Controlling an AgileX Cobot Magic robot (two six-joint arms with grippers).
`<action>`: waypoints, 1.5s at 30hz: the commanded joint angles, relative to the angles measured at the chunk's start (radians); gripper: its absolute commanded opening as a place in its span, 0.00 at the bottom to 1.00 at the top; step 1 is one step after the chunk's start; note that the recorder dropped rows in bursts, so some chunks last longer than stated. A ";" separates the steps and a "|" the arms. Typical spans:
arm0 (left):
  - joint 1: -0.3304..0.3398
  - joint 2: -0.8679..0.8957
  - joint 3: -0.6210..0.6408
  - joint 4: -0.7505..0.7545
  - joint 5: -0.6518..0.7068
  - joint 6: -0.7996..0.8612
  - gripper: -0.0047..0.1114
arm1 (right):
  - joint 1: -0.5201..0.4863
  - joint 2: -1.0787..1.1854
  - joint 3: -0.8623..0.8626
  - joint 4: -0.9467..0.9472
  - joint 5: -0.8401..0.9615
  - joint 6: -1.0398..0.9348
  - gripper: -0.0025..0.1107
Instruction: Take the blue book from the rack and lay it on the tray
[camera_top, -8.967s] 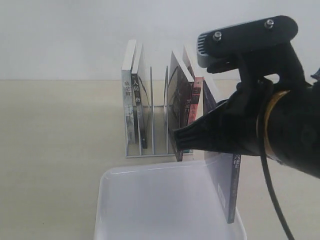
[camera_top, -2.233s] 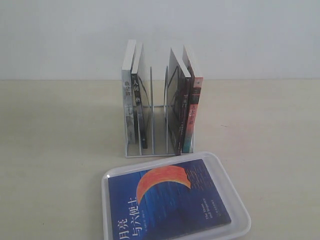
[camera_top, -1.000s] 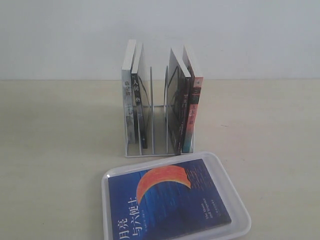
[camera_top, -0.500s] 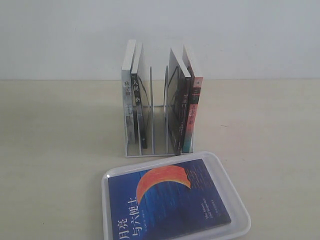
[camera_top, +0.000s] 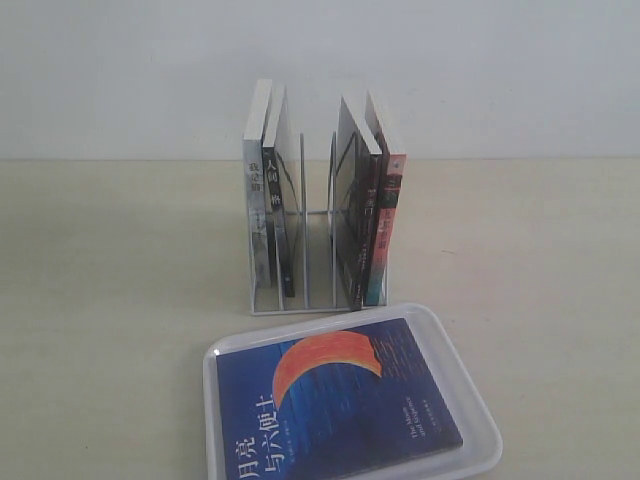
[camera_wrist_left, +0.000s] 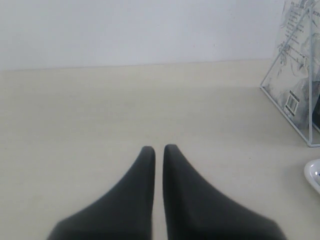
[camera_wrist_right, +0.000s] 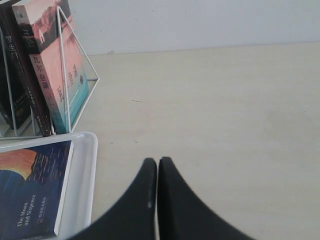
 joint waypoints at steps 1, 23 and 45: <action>-0.001 -0.004 0.004 -0.008 -0.003 0.004 0.08 | -0.005 -0.005 -0.001 -0.006 -0.002 0.001 0.02; -0.001 -0.004 0.004 -0.008 -0.003 0.004 0.08 | -0.005 -0.005 -0.001 -0.006 -0.002 0.001 0.02; -0.001 -0.004 0.004 -0.008 -0.003 0.004 0.08 | -0.006 -0.005 -0.001 -0.006 -0.017 0.001 0.02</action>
